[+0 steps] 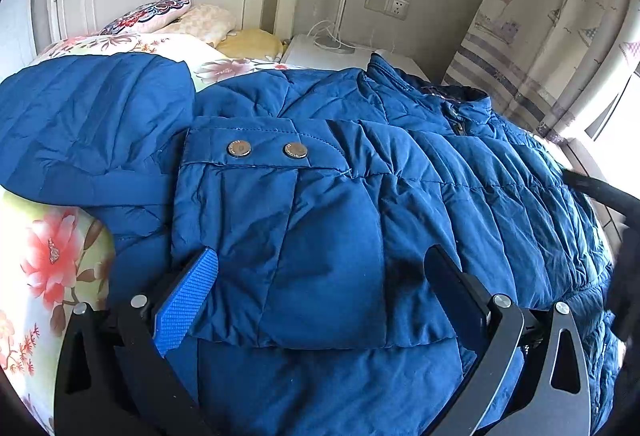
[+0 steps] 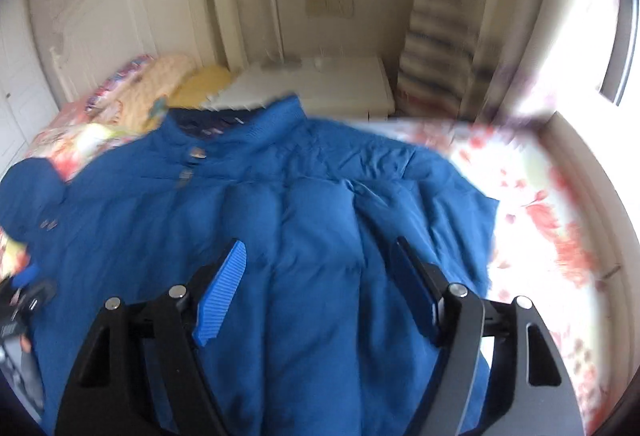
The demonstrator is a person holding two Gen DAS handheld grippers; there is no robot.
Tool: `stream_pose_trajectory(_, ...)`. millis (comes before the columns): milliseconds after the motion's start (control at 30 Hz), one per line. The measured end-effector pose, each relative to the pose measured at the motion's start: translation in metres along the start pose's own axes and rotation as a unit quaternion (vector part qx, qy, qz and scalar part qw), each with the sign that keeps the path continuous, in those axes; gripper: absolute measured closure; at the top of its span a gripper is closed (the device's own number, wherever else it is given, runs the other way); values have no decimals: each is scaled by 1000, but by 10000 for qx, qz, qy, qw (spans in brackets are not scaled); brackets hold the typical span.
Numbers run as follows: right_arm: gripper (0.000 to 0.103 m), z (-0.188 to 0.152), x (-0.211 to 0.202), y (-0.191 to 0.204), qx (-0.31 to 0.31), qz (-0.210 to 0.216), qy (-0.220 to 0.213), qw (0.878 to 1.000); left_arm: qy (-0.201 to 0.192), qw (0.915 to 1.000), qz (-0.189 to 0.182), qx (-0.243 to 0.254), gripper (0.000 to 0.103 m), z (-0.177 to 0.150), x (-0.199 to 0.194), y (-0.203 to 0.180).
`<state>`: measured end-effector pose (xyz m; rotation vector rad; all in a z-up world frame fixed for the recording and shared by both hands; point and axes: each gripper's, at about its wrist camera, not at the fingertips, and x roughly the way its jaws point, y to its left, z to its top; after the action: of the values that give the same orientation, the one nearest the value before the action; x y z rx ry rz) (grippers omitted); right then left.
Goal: Fold large clothes
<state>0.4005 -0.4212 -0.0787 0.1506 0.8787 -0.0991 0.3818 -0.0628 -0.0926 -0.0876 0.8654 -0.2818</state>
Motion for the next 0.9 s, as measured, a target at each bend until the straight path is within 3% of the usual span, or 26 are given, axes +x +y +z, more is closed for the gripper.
stream_pose_trajectory(67, 26, 2, 29, -9, 158, 49, 375, 9992, -11, 10000, -42, -12, 4, 0, -1, 0)
stream_pose_trajectory(133, 29, 5, 27, -12, 327, -10, 379, 9987, -6, 10000, -34, -6, 4, 0, 0, -1)
stream_pose_trajectory(167, 29, 5, 21, -12, 421, -90, 299, 9986, -4, 10000, -27, -3, 4, 0, 0, -1)
stream_pose_trajectory(267, 24, -5, -9, -19, 885, 16, -522, 9947, -19, 10000, -77, -48, 4, 1, 0, 1)
stream_pose_trajectory(333, 18, -9, 2, -19, 726, -199, -299, 9967, -33, 9999, -114, -76, 4, 1, 0, 2)
stream_pose_trajectory(367, 15, -11, 23, -21, 614, -155, 223, 9977, -40, 9999, -125, -81, 4, 1, -1, 2)
stream_pose_trajectory(467, 17, -4, 24, -12, 514, -564, 427, 9962, -45, 9998, -159, -110, 4, 2, -1, 4)
stream_pose_trajectory(500, 17, -2, 15, -5, 586, -843, 337, 9941, -52, 9998, -167, -116, 4, 2, -1, 4)
stream_pose_trajectory(567, 17, -4, -11, 15, 628, -695, -200, 9954, -52, 9998, -165, -114, 4, 2, -1, 4)
stream_pose_trajectory(633, 16, -13, -22, 48, 269, -168, -295, 9991, -57, 9998, -173, -120, 4, 2, -1, 4)
stream_pose_trajectory(700, 12, -35, -17, 94, -597, 252, -25, 9979, -65, 9997, -194, -134, 4, 2, -1, 5)
stream_pose_trajectory(767, 9, -57, 6, 126, -1419, 102, 337, 9892, -74, 9996, -226, -160, 4, 2, -1, 6)
stream_pose_trajectory(800, 8, -61, 6, 130, -1550, -21, 156, 9878, -87, 9995, -244, -172, 4, 2, -2, 7)
stream_pose_trajectory(900, 9, -54, -5, 117, -1070, -144, 309, 9937, -112, 9991, -329, -234, 4, 3, -3, 10)
